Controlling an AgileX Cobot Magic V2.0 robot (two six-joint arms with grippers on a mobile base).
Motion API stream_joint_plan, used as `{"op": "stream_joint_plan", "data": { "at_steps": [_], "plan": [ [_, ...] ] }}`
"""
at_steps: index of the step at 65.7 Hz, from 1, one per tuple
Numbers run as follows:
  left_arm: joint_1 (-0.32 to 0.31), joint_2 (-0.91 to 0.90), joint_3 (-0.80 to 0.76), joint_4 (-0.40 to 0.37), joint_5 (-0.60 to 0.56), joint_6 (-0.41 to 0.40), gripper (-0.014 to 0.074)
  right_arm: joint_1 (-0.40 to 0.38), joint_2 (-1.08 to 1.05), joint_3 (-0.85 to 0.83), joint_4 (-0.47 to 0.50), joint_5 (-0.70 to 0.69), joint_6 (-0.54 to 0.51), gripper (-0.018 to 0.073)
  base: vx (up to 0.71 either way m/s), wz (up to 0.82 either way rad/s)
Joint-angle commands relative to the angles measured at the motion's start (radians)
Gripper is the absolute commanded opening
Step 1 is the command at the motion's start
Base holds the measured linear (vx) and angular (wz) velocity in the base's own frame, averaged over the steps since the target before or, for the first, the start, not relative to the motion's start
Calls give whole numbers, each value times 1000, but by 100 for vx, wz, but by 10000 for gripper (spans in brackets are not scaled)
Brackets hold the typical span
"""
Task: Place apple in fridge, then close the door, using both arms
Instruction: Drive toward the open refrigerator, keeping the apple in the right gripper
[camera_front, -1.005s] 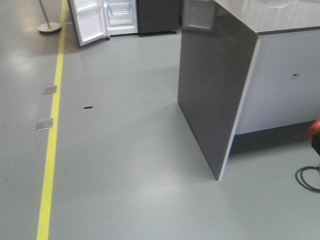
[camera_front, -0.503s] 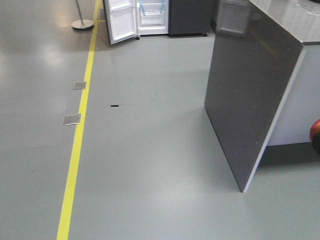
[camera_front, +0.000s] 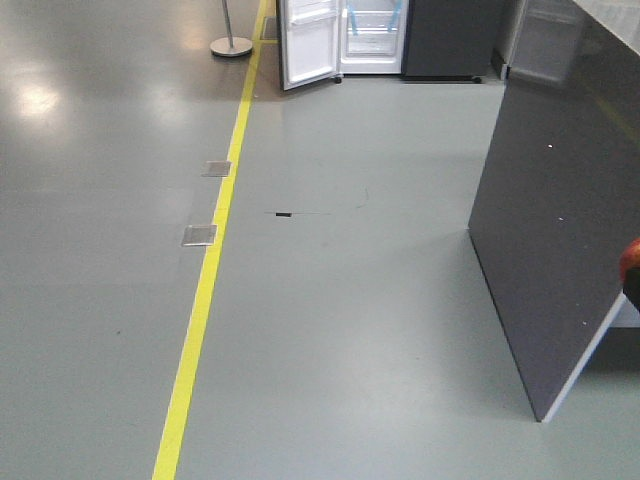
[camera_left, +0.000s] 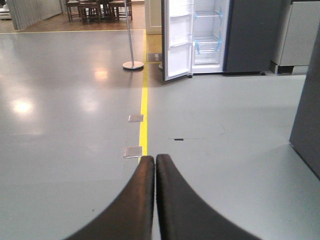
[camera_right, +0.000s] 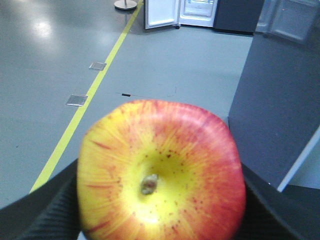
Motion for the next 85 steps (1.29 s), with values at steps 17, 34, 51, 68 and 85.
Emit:
{"op": "stream_joint_plan", "data": {
  "at_steps": [17, 34, 51, 68, 85],
  "plan": [
    [-7, -15, 19, -9, -73, -3, -6, -1, -3, -28, 7, -88, -6, 188, 11, 12],
    [-7, -15, 19, -9, -73, -3, -6, -1, -3, -28, 7, -88, -6, 188, 14, 2],
    [-7, -15, 19, -9, -73, -3, -6, -1, -3, -28, 7, -88, -6, 188, 16, -2],
    [-7, -15, 19, -9, -73, -3, -6, -1, -3, -28, 7, -88, -6, 188, 19, -4],
    [-7, -15, 19, -9, -73, -3, -6, -1, -3, -28, 7, -85, -6, 188, 20, 1]
  ]
}}
